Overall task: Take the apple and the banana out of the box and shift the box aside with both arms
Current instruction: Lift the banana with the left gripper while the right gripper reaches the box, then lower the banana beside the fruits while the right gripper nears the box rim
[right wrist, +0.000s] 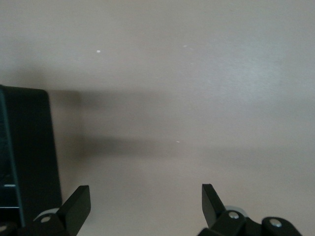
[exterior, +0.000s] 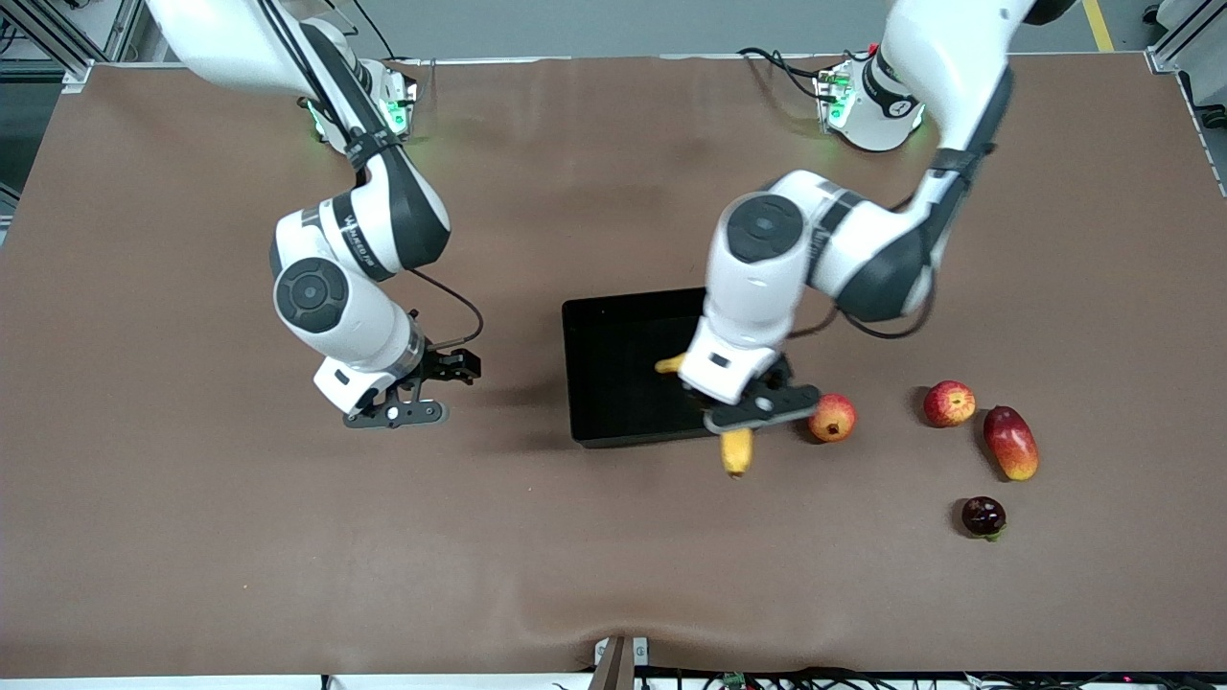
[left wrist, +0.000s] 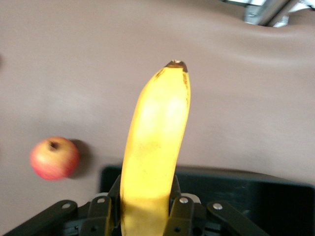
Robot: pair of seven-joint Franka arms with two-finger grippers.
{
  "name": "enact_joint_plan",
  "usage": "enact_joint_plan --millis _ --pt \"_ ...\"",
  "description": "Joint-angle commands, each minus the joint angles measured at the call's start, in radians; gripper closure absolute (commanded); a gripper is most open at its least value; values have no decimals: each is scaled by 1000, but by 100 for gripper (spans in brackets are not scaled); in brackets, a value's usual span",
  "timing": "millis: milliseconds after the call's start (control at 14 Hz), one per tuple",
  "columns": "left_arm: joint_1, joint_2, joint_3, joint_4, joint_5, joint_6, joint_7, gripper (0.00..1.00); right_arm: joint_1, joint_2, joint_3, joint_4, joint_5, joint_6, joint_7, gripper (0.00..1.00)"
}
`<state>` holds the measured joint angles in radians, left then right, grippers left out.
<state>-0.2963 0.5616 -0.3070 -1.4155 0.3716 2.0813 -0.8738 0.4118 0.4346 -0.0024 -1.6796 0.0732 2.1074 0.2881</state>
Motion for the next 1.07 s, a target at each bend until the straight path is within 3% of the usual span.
enact_joint_plan --millis 0,356,712,997 --pt "74 -28 -7 -54 7 9 131 100 30 13 -10 -15 11 68 -13 0" --pt "215 15 -9 -54 6 17 430 100 61 87 -8 -11 20 192 -58 0" --pt "336 47 -7 -103 7 25 659 100 136 114 -8 8 22 200 -52 0" --pt "426 72 -7 -203 7 164 772 100 145 142 -8 27 17 207 -66 0"
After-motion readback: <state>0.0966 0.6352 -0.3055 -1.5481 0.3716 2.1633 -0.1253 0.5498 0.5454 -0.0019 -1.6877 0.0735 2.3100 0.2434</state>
